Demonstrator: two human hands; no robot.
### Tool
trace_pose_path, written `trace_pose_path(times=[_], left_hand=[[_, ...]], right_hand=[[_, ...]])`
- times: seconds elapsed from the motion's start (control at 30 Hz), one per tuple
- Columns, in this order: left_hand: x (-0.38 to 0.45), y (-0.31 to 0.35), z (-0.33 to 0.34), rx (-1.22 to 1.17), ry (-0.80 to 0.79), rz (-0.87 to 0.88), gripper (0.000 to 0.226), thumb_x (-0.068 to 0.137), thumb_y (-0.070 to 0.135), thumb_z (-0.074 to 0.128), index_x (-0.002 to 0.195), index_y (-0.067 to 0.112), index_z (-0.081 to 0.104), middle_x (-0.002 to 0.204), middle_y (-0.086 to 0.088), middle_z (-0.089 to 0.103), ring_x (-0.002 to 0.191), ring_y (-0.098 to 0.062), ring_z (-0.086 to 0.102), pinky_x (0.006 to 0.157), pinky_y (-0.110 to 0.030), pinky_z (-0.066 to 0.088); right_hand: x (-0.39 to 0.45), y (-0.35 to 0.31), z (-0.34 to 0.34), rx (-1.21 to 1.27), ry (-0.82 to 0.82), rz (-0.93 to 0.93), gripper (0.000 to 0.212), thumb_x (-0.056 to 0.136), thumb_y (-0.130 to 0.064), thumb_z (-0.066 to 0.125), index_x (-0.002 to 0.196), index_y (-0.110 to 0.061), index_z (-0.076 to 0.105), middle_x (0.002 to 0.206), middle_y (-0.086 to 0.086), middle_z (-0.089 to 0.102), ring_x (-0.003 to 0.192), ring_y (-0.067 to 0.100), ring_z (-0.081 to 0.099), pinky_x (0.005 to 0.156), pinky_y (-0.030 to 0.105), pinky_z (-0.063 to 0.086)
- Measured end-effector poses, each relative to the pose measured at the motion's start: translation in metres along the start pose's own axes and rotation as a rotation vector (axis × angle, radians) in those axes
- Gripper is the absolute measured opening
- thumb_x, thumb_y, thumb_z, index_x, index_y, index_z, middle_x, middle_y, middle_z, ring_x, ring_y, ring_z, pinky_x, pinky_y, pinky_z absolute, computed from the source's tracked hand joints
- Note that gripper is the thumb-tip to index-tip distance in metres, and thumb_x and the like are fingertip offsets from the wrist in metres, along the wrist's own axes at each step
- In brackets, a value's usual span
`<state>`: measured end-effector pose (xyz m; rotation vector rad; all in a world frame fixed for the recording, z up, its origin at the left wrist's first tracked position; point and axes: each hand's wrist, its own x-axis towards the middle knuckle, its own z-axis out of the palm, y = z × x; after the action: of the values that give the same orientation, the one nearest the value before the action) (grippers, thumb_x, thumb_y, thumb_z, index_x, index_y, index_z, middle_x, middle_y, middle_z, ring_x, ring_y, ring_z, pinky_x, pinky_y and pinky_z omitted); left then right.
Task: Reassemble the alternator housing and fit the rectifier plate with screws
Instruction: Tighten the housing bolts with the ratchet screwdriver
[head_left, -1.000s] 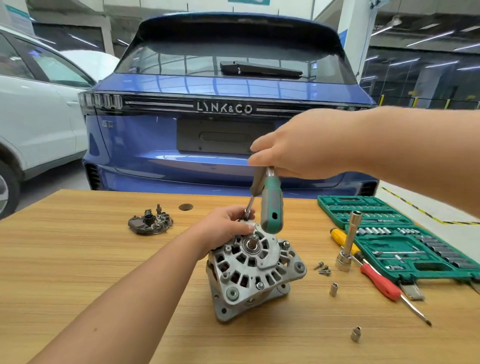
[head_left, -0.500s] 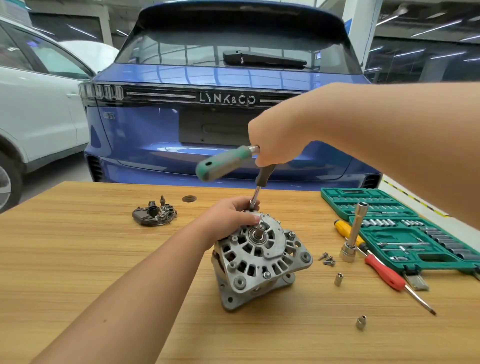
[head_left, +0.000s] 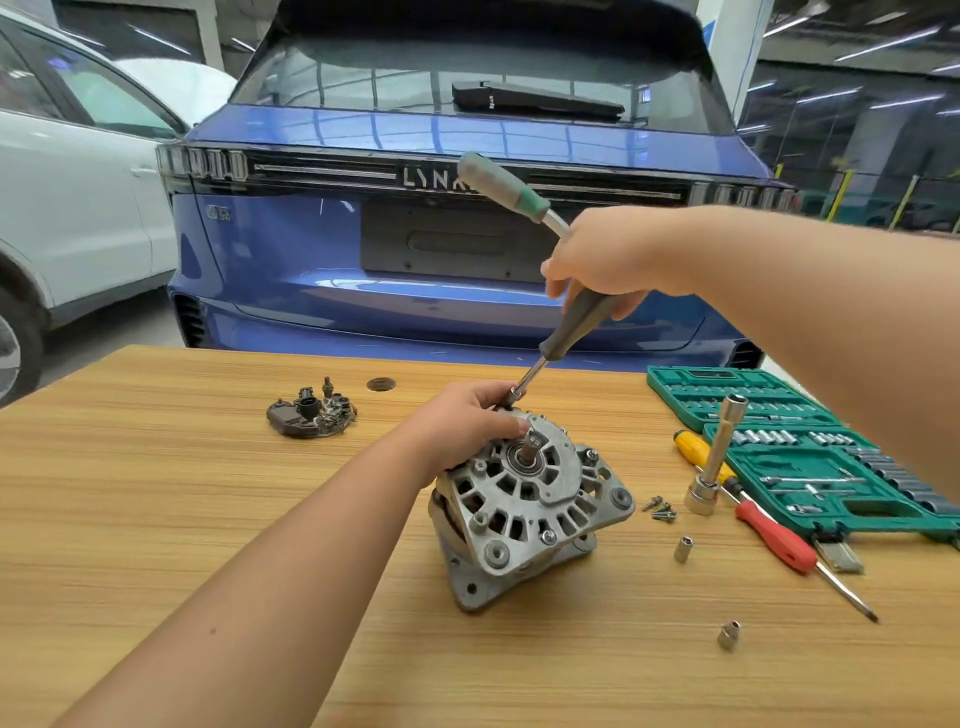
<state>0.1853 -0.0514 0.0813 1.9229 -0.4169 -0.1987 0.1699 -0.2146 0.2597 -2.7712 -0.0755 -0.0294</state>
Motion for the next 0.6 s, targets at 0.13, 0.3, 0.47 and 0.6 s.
trace_pose_path(times=[0.13, 0.3, 0.47, 0.6], left_hand=[[0.000, 0.000, 0.000, -0.008, -0.004, 0.007, 0.023, 0.087, 0.028, 0.076, 0.095, 0.049, 0.073, 0.092, 0.011, 0.078, 0.084, -0.010, 0.076, 0.091, -0.042, 0.058], [0.000, 0.002, 0.001, -0.038, 0.019, -0.024, 0.026, 0.088, 0.024, 0.078, 0.108, 0.039, 0.072, 0.097, 0.007, 0.078, 0.080, -0.009, 0.075, 0.084, -0.035, 0.058], [0.000, 0.001, 0.000, -0.037, 0.025, -0.027, 0.020, 0.087, 0.025, 0.079, 0.103, 0.036, 0.074, 0.093, 0.010, 0.078, 0.076, -0.004, 0.073, 0.074, -0.029, 0.052], [0.001, 0.000, 0.000, -0.044, 0.027, -0.028, 0.022, 0.086, 0.022, 0.079, 0.103, 0.035, 0.075, 0.088, 0.009, 0.079, 0.083, -0.014, 0.076, 0.083, -0.036, 0.059]], right_hand=[[-0.007, 0.007, 0.006, 0.489, -0.175, -0.021, 0.028, 0.098, -0.028, 0.065, 0.114, -0.006, 0.060, 0.093, 0.015, 0.078, 0.086, 0.033, 0.077, 0.091, 0.046, 0.058], [-0.005, -0.016, 0.012, 0.724, -0.240, 0.055, 0.019, 0.097, -0.021, 0.064, 0.113, -0.011, 0.061, 0.066, -0.004, 0.070, 0.068, 0.018, 0.075, 0.092, 0.056, 0.052], [-0.008, -0.028, 0.016, 1.088, -0.060, 0.293, 0.004, 0.097, -0.017, 0.059, 0.096, -0.016, 0.062, 0.048, -0.008, 0.044, 0.055, 0.016, 0.052, 0.097, 0.062, 0.042], [-0.009, -0.023, 0.019, 1.411, 0.024, 0.359, 0.014, 0.096, -0.015, 0.060, 0.082, -0.015, 0.062, 0.050, -0.006, 0.044, 0.064, 0.015, 0.047, 0.091, 0.045, 0.042]])
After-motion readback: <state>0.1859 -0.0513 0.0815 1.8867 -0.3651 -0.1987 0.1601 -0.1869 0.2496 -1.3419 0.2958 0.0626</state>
